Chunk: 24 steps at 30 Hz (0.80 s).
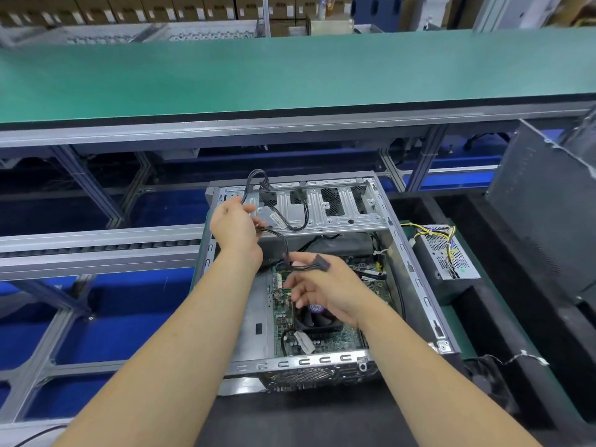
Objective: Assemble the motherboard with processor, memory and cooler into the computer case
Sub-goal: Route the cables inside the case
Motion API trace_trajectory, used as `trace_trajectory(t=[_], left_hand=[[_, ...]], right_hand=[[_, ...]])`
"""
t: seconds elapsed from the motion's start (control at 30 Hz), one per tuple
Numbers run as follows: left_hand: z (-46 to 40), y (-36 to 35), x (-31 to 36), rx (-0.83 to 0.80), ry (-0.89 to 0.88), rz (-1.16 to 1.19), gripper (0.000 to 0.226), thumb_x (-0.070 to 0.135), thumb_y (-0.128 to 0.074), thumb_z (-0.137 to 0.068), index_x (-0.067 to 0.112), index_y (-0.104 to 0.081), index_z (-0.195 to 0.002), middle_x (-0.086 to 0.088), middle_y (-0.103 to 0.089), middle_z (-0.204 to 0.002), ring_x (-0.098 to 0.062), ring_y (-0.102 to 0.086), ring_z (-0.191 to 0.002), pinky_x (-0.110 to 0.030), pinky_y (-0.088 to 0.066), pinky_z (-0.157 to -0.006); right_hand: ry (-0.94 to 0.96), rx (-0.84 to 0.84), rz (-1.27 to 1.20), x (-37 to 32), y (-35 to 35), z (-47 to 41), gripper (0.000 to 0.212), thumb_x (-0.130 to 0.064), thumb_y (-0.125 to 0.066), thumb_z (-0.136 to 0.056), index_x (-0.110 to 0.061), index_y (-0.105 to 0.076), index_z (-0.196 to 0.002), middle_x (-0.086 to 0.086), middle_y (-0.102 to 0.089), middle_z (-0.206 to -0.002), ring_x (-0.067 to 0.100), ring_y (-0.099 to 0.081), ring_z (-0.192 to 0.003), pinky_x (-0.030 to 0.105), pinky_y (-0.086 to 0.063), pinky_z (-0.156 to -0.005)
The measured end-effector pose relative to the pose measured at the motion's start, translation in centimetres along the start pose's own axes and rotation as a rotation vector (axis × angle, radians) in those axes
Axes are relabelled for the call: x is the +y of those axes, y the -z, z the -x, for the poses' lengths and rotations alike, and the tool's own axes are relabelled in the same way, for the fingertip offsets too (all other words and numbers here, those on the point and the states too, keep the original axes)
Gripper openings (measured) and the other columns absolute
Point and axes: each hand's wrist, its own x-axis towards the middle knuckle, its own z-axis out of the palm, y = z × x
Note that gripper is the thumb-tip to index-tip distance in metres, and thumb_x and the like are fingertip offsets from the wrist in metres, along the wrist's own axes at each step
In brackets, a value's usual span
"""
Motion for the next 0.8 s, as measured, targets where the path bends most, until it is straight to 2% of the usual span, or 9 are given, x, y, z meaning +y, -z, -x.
trace_trajectory(t=[0.13,0.27,0.33,0.43,0.5,0.53,0.63,0.73,0.8], left_hand=[[-0.4,0.2,-0.5,0.068,-0.177,-0.278,0.022,0.009,-0.04,-0.097,0.019,-0.058,-0.104,-0.005,-0.067,-0.092,-0.015,-0.056,-0.067,-0.026,-0.048,-0.06],[-0.6,0.6,-0.9,0.062,-0.325,-0.514,0.019,0.009,-0.042,-0.097,0.021,-0.051,-0.109,-0.004,-0.063,-0.109,-0.012,-0.056,-0.072,-0.018,-0.041,-0.054],[-0.5,1.0,-1.0,0.045,-0.38,-0.694,0.022,0.011,-0.049,-0.095,0.02,-0.053,-0.115,-0.002,-0.057,-0.116,-0.015,-0.057,-0.09,-0.019,-0.043,-0.066],[0.1,1.4,-1.2,0.101,-0.858,-1.088,0.041,0.01,-0.057,-0.084,0.016,-0.055,-0.124,-0.004,-0.05,-0.131,-0.029,-0.04,-0.124,-0.04,-0.038,-0.093],[0.8,0.6,-1.2,-0.072,-1.227,-1.163,0.037,0.012,-0.058,-0.081,0.015,-0.062,-0.118,-0.003,-0.056,-0.125,-0.028,-0.045,-0.119,-0.042,-0.035,-0.095],[1.0,-0.1,-1.2,-0.217,-1.277,-1.153,0.032,0.012,-0.056,-0.082,0.013,-0.064,-0.113,-0.003,-0.06,-0.116,-0.027,-0.051,-0.112,-0.04,-0.036,-0.093],[1.3,-2.9,-1.5,-0.479,-0.846,-1.082,0.021,0.015,-0.054,-0.09,0.011,-0.06,-0.11,0.006,-0.058,-0.088,-0.017,-0.055,-0.084,-0.032,-0.042,-0.078],[0.5,-4.9,-2.0,-0.337,-0.306,-0.819,0.037,0.016,-0.058,-0.091,0.012,-0.038,-0.122,0.0,-0.05,-0.092,-0.013,-0.049,-0.069,-0.029,-0.04,-0.061],[-0.2,-5.5,-2.4,-0.244,-0.174,-0.714,0.048,0.014,-0.061,-0.09,0.008,-0.03,-0.127,-0.011,-0.05,-0.102,-0.02,-0.051,-0.074,-0.032,-0.048,-0.064]], right_hand=[[0.094,0.067,0.07,0.0,0.5,0.0,0.072,0.02,-0.052,-0.09,-0.022,-0.048,-0.149,0.02,-0.062,-0.12,0.027,-0.068,-0.073,0.036,-0.058,-0.073],[0.169,0.01,-0.107,0.3,0.3,0.2,0.054,0.011,-0.072,-0.081,-0.012,-0.065,-0.129,0.02,-0.068,-0.103,0.029,-0.069,-0.083,0.041,-0.059,-0.083],[0.195,0.039,-0.243,0.0,0.5,0.1,0.034,-0.005,-0.078,-0.083,-0.003,-0.069,-0.116,0.018,-0.066,-0.095,0.028,-0.068,-0.079,0.041,-0.059,-0.081],[0.18,0.128,-0.268,-0.3,0.9,-0.1,0.014,-0.013,-0.061,-0.098,-0.001,-0.064,-0.105,0.011,-0.061,-0.08,0.023,-0.062,-0.068,0.037,-0.058,-0.072],[0.16,0.17,-0.199,-0.2,0.9,-0.4,0.009,-0.011,-0.058,-0.101,-0.003,-0.06,-0.1,0.01,-0.058,-0.075,0.022,-0.059,-0.064,0.037,-0.057,-0.068],[0.147,0.18,-0.169,-0.1,0.8,-0.5,0.007,-0.011,-0.058,-0.101,-0.004,-0.058,-0.099,0.01,-0.058,-0.073,0.022,-0.058,-0.062,0.037,-0.056,-0.067],[0.098,0.189,-0.133,-0.1,0.5,-0.8,0.006,-0.009,-0.056,-0.102,-0.004,-0.056,-0.098,0.011,-0.058,-0.07,0.023,-0.058,-0.059,0.036,-0.057,-0.064],[0.06,0.201,-0.102,-0.1,0.5,-0.9,0.01,-0.008,-0.058,-0.101,-0.005,-0.058,-0.092,0.011,-0.06,-0.07,0.023,-0.06,-0.059,0.037,-0.058,-0.064],[0.047,0.21,-0.103,0.0,0.7,-0.9,0.007,-0.008,-0.061,-0.099,-0.005,-0.059,-0.093,0.01,-0.061,-0.069,0.022,-0.061,-0.059,0.036,-0.059,-0.065]])
